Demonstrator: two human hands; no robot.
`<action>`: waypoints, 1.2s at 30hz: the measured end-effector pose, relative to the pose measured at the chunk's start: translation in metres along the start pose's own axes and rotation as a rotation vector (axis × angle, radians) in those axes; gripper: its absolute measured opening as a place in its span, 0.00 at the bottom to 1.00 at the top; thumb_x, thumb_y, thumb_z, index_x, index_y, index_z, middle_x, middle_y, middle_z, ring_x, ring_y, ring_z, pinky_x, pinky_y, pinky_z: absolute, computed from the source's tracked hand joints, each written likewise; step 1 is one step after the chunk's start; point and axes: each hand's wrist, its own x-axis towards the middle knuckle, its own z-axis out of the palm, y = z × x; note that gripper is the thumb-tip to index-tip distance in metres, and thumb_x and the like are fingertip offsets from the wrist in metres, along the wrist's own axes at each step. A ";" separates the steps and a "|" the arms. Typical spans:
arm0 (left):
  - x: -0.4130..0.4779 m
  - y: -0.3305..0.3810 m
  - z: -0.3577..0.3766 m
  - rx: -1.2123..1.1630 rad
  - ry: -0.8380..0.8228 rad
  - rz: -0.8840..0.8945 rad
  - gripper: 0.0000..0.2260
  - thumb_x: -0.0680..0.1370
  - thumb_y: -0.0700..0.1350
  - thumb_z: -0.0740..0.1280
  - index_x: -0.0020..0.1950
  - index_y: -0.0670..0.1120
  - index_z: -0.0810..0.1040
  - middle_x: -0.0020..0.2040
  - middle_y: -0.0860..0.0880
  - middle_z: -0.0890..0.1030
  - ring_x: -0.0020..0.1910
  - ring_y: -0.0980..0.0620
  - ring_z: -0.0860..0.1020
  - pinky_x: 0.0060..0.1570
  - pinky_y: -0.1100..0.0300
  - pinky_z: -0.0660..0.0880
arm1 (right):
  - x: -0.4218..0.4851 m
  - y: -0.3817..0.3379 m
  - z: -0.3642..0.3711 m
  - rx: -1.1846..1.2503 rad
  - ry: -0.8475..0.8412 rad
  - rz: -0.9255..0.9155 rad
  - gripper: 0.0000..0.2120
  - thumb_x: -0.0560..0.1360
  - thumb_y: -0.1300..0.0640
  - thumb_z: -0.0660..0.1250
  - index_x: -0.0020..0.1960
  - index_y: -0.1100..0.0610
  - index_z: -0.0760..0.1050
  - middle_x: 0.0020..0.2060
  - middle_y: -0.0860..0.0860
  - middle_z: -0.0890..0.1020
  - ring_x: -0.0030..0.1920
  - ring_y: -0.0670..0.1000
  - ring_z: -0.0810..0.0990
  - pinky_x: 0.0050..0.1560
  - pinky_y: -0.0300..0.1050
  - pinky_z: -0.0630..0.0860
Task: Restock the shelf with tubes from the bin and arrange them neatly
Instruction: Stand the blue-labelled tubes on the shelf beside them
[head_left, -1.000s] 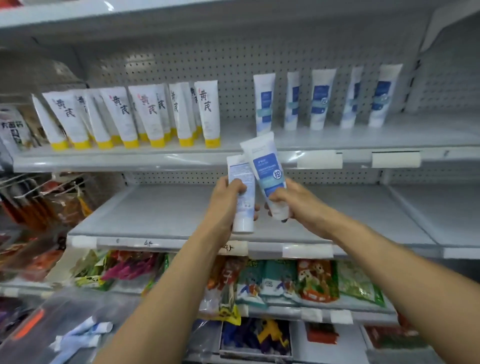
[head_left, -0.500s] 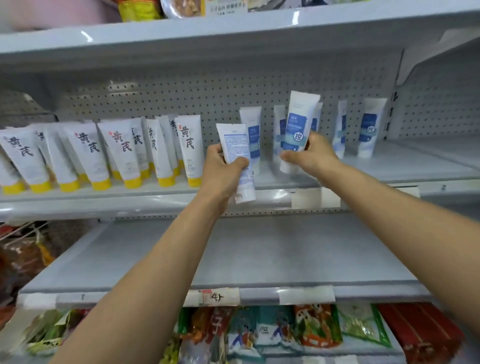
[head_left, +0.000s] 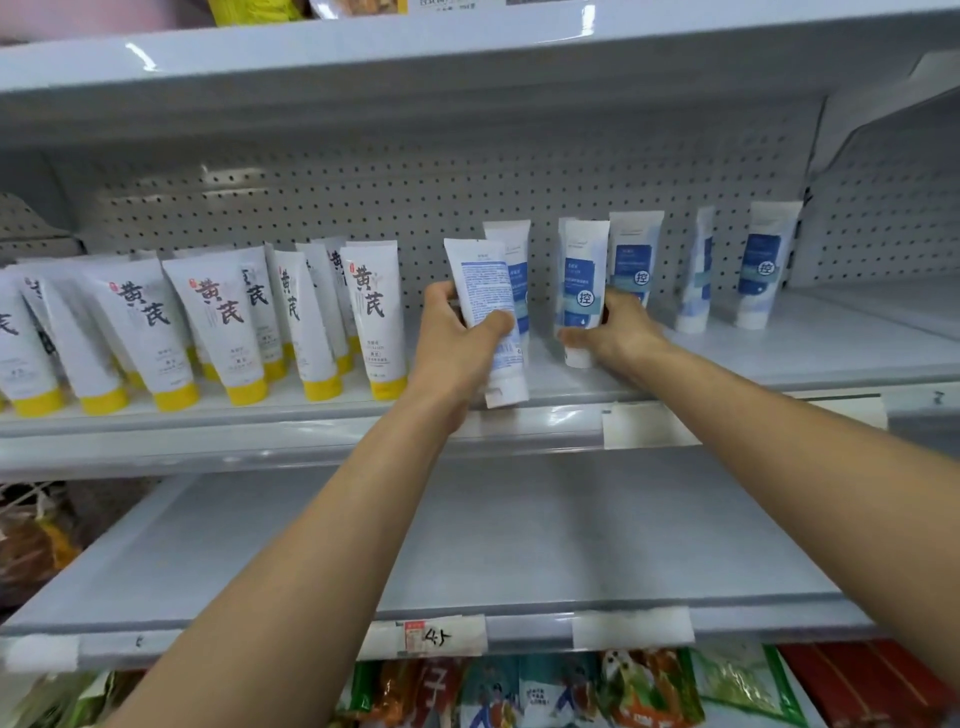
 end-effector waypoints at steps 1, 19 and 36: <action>-0.001 0.001 0.001 -0.005 0.002 -0.003 0.17 0.76 0.37 0.69 0.60 0.47 0.66 0.53 0.50 0.80 0.50 0.51 0.81 0.53 0.49 0.79 | 0.000 0.001 -0.001 -0.004 -0.011 0.004 0.22 0.71 0.59 0.74 0.63 0.56 0.74 0.56 0.53 0.81 0.55 0.53 0.79 0.55 0.44 0.73; -0.022 0.026 0.075 -0.131 -0.031 0.004 0.18 0.74 0.33 0.71 0.59 0.43 0.69 0.54 0.46 0.82 0.52 0.48 0.82 0.50 0.52 0.80 | -0.066 -0.022 -0.070 0.060 -0.414 -0.115 0.14 0.72 0.60 0.71 0.57 0.57 0.78 0.49 0.49 0.84 0.44 0.43 0.80 0.38 0.28 0.72; -0.001 -0.007 0.074 0.786 0.010 0.191 0.14 0.76 0.52 0.67 0.60 0.51 0.71 0.48 0.56 0.79 0.51 0.50 0.78 0.53 0.50 0.76 | -0.006 0.033 -0.094 -0.174 -0.081 -0.088 0.21 0.68 0.53 0.76 0.59 0.53 0.75 0.52 0.49 0.80 0.51 0.50 0.79 0.53 0.45 0.75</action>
